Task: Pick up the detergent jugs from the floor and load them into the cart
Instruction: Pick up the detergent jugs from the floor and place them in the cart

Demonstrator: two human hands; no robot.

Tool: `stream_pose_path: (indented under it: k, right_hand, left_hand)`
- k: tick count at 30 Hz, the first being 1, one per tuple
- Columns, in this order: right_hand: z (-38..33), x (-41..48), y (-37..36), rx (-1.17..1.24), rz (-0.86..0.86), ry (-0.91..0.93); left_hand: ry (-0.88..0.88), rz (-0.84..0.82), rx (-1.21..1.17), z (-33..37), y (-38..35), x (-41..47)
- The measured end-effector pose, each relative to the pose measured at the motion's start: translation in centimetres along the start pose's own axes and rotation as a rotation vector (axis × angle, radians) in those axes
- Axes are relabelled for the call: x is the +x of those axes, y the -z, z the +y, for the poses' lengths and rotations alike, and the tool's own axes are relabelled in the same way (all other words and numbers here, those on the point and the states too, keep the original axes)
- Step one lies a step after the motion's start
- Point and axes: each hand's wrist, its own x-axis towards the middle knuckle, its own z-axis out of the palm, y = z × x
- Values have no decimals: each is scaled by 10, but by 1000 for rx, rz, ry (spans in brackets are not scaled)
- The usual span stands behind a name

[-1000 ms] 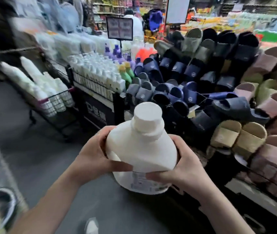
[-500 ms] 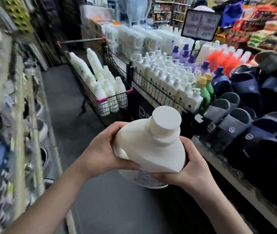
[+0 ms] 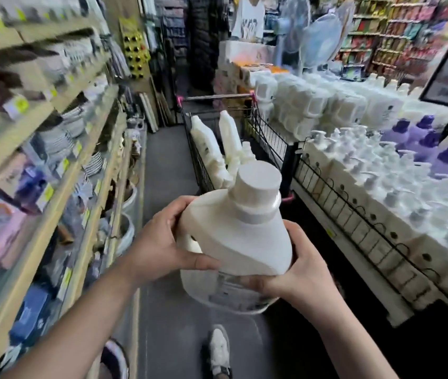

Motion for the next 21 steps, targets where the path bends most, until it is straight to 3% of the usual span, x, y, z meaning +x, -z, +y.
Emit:
stream_pose_path:
  k: [15, 21]
  right_hand:
    - [9, 388, -39, -1, -69, -12]
    - [31, 508, -74, -54, 31, -62]
  left_hand:
    - [90, 1, 20, -97, 126, 339]
    - [67, -77, 5, -165, 175, 465]
